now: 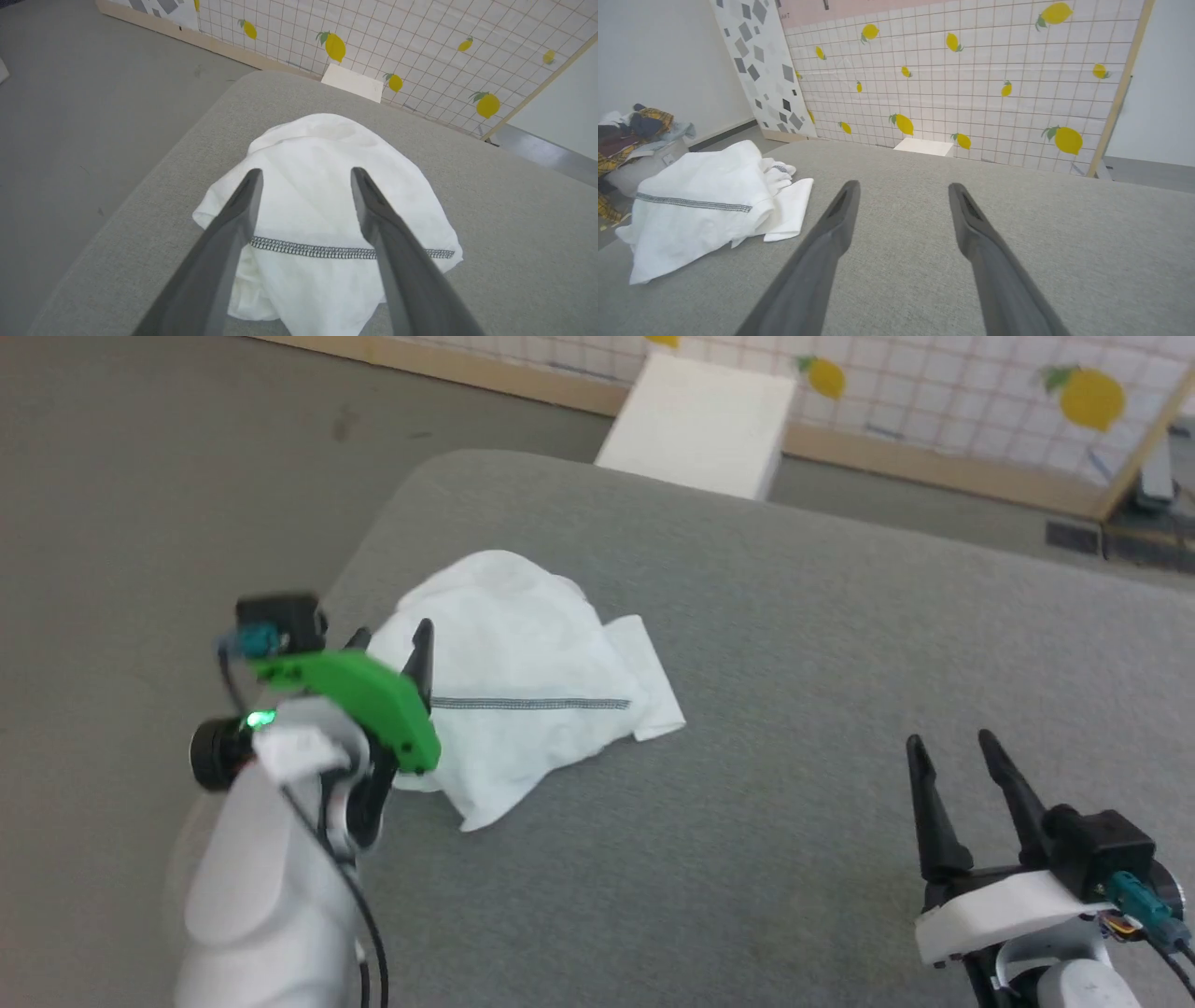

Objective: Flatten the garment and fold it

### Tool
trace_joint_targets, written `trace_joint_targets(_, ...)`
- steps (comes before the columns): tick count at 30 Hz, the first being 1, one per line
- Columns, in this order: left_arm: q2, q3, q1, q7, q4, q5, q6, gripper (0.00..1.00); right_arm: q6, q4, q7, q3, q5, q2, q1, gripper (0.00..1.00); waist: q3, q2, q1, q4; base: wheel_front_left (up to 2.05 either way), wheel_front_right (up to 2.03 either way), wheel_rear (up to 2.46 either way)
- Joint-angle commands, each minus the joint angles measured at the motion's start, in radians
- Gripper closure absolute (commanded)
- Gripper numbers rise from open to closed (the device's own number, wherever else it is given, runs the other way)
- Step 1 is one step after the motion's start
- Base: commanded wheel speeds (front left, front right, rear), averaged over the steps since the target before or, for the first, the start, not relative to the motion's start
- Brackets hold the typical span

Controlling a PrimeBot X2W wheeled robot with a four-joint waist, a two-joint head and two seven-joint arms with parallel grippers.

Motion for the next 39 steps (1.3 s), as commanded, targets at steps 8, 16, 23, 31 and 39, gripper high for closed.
trace_joint_targets(8, 0.075, -0.060, -0.159, 0.423, 0.215, 0.002, 0.018, 0.00, -0.001, -0.035, 0.011, -0.045, -0.016, -0.001, -0.018, 0.00, 0.179, 0.0000, 0.0000, -0.208, 0.00, 0.00, 0.00)
trace_joint_targets(16, 0.061, -0.067, -0.100, 0.484, 0.266, -0.024, 0.029, 0.73, -0.001, -0.027, 0.001, -0.047, -0.010, -0.001, -0.036, 0.00, 0.176, 0.0000, 0.0000, -0.235, 0.00, 0.00, 0.00)
trace_joint_targets(23, 0.069, -0.061, -0.121, 0.279, 0.211, -0.018, -0.014, 1.00, -0.001, 0.005, -0.010, -0.024, 0.001, -0.001, -0.039, 0.00, 0.123, 0.0000, 0.0000, -0.209, 0.00, 0.00, 0.00)
trace_joint_targets(31, 0.083, -0.073, -0.344, 0.140, 0.086, -0.026, -0.083, 1.00, -0.001, 0.058, -0.034, 0.000, 0.038, -0.001, -0.045, 0.00, 0.037, 0.0000, 0.0000, -0.248, 0.00, 0.00, 0.00)
trace_joint_targets(39, 0.073, -0.146, -0.642, 0.148, 0.032, -0.047, -0.112, 1.00, -0.001, 0.107, -0.056, -0.010, 0.068, -0.001, -0.045, 0.00, -0.018, 0.0000, 0.0000, -0.362, 0.00, 0.00, 0.00)
